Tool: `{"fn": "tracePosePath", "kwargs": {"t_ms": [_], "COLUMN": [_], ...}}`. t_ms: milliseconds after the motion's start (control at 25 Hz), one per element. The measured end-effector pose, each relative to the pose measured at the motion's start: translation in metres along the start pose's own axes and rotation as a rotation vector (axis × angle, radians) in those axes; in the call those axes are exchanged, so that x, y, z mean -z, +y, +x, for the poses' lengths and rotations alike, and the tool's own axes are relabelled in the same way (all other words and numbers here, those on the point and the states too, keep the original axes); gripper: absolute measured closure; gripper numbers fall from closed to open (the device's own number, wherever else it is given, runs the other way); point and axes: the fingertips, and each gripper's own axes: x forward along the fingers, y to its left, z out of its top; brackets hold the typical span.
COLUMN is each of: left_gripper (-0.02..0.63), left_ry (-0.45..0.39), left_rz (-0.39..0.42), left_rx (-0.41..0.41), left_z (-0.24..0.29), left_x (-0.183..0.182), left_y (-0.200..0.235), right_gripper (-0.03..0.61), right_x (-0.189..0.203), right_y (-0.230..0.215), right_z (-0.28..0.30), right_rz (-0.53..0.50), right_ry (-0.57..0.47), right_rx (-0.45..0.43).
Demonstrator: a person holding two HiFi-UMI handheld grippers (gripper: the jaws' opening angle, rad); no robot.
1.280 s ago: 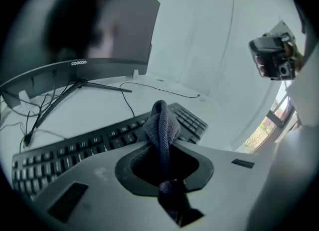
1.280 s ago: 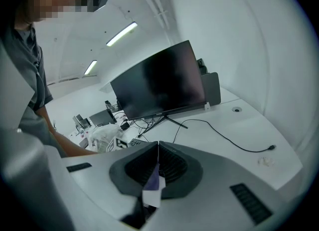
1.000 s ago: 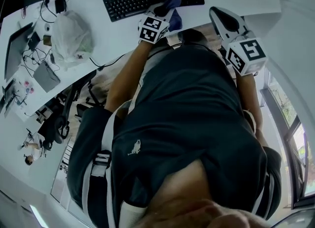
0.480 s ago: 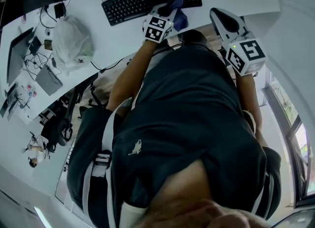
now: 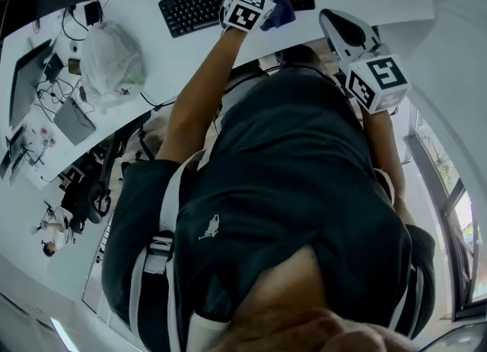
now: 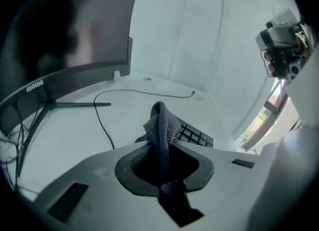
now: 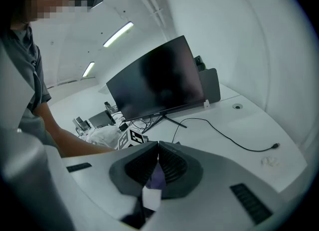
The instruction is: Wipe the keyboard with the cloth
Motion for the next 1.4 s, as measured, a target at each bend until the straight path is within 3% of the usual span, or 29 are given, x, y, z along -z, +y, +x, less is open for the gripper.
{"fn": "tracePosePath", "kwargs": {"t_ms": [200, 360, 440, 600, 680, 800, 920, 1120, 1200, 1400], "left_gripper": [0.571, 0.571, 0.571, 0.571, 0.571, 0.571, 0.571, 0.571, 0.571, 0.571], "left_ry": [-0.011, 0.023, -0.003, -0.052, -0.020, 0.004, 0.023, 0.114, 0.098, -0.007], "left_rz": [-0.093, -0.072, -0.033, 0.049, 0.084, 0.088, 0.097, 0.119, 0.150, 0.208], "left_rx": [0.025, 0.091, 0.059, -0.079, -0.123, -0.136, -0.092, 0.107, 0.128, 0.031], "left_z": [-0.019, -0.030, -0.033, -0.023, -0.016, -0.018, -0.030, -0.035, -0.031, -0.001], "left_x": [0.046, 0.063, 0.046, 0.005, 0.005, 0.025, 0.049, 0.081, 0.073, 0.000], "left_y": [-0.043, -0.079, -0.066, 0.002, 0.026, 0.021, -0.018, -0.090, -0.096, -0.042], "right_gripper": [0.568, 0.568, 0.568, 0.568, 0.568, 0.568, 0.568, 0.568, 0.568, 0.568], "right_x": [0.003, 0.005, 0.003, 0.002, 0.003, 0.005, 0.005, 0.006, 0.006, 0.011], "right_y": [-0.009, -0.013, -0.008, 0.000, 0.001, -0.002, -0.009, -0.010, -0.006, -0.004], "right_z": [-0.004, 0.000, 0.005, 0.010, 0.011, 0.008, 0.005, 0.009, 0.012, 0.011], "right_rz": [0.018, 0.030, 0.023, 0.010, 0.008, 0.021, 0.038, 0.043, 0.040, 0.044], "right_ry": [0.001, 0.013, 0.016, 0.024, 0.027, 0.029, 0.024, 0.024, 0.026, 0.036], "right_rx": [0.023, 0.033, 0.019, -0.003, -0.001, 0.016, 0.035, 0.036, 0.025, 0.028]}}
